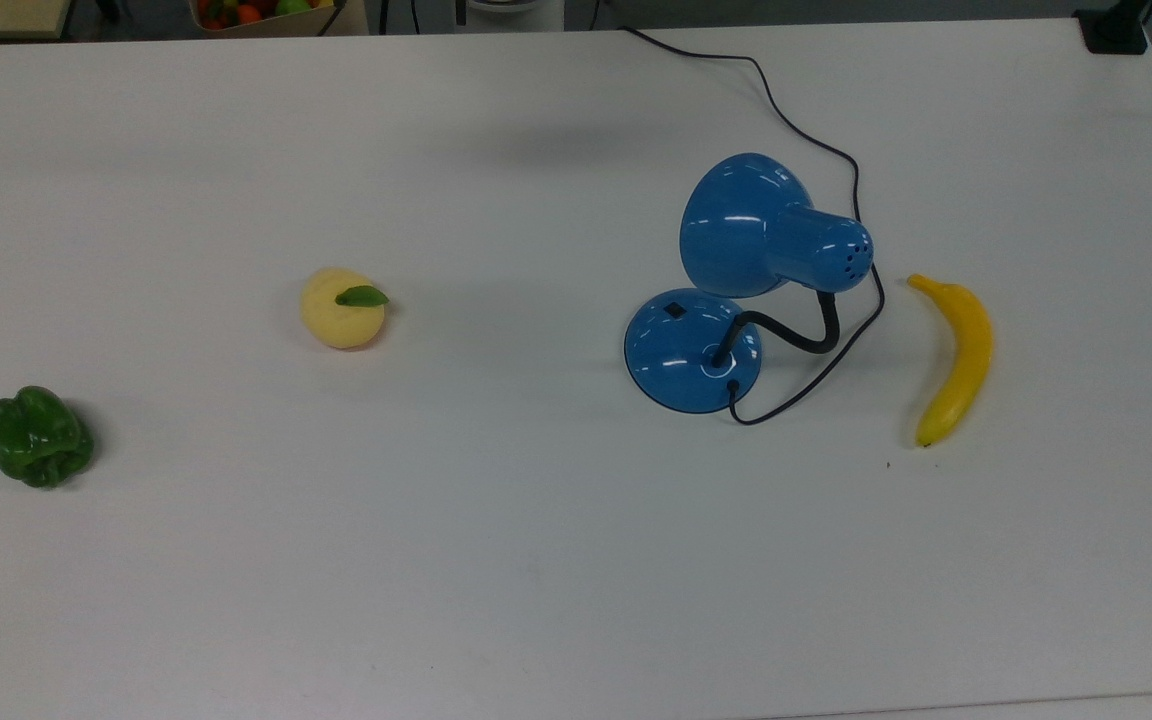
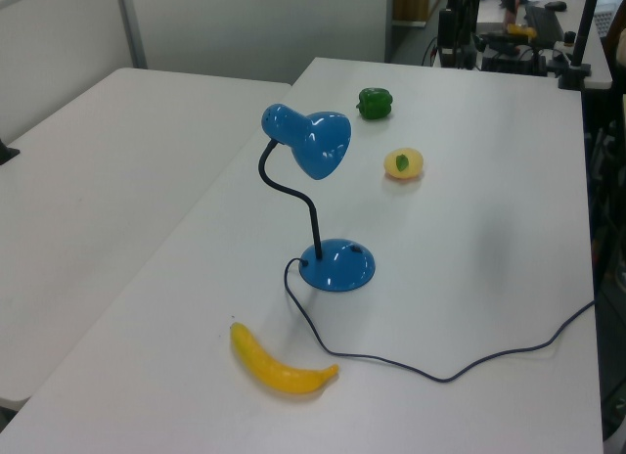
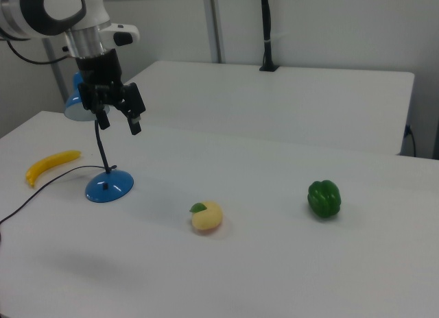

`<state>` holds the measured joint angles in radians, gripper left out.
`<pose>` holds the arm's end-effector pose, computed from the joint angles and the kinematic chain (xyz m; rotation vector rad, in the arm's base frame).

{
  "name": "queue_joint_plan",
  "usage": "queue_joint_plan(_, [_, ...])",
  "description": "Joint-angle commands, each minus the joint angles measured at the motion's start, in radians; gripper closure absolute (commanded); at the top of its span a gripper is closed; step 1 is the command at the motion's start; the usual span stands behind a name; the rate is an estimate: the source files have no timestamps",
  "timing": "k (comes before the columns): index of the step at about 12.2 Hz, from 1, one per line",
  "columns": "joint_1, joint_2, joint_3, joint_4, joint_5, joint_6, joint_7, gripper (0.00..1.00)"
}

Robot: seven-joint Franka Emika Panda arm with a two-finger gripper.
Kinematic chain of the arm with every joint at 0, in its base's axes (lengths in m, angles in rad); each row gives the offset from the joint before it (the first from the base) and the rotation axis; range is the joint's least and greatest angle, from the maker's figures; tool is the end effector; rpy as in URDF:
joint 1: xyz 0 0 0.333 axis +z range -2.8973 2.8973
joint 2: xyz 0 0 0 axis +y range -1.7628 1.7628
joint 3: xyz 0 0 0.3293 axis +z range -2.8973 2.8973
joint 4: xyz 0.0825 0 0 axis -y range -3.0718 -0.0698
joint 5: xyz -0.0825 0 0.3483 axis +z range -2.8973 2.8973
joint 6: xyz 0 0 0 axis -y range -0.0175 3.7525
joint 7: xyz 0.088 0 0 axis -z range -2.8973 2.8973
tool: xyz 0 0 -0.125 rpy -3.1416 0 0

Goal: Turn on desk lamp

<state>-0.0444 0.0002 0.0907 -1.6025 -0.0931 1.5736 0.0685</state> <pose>0.5176 0.0124 0.6067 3.0466 -0.0314 -0.0361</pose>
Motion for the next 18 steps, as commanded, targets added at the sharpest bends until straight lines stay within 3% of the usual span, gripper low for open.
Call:
queue_joint_plan(1, [0.004, -0.002, 0.000, 0.006, -0.004, -0.030, -0.018, 0.00])
queue_joint_plan(12, [0.000, -0.002, 0.001, 0.006, 0.003, -0.027, -0.021, 0.00])
queue_joint_plan(13, [-0.002, -0.002, 0.001, 0.004, 0.003, -0.026, -0.021, 0.10])
queue_joint_plan(14, [0.000, 0.000, 0.001, 0.006, 0.004, -0.023, -0.018, 0.47])
queue_joint_plan(15, [-0.002, 0.000, 0.001, 0.004, 0.007, -0.023, -0.012, 0.75])
queue_joint_plan(16, [-0.002, 0.000, 0.001, 0.003, 0.009, -0.023, -0.018, 0.96])
queue_joint_plan(18, [0.000, -0.002, 0.001, 0.001, 0.009, -0.026, -0.021, 1.00])
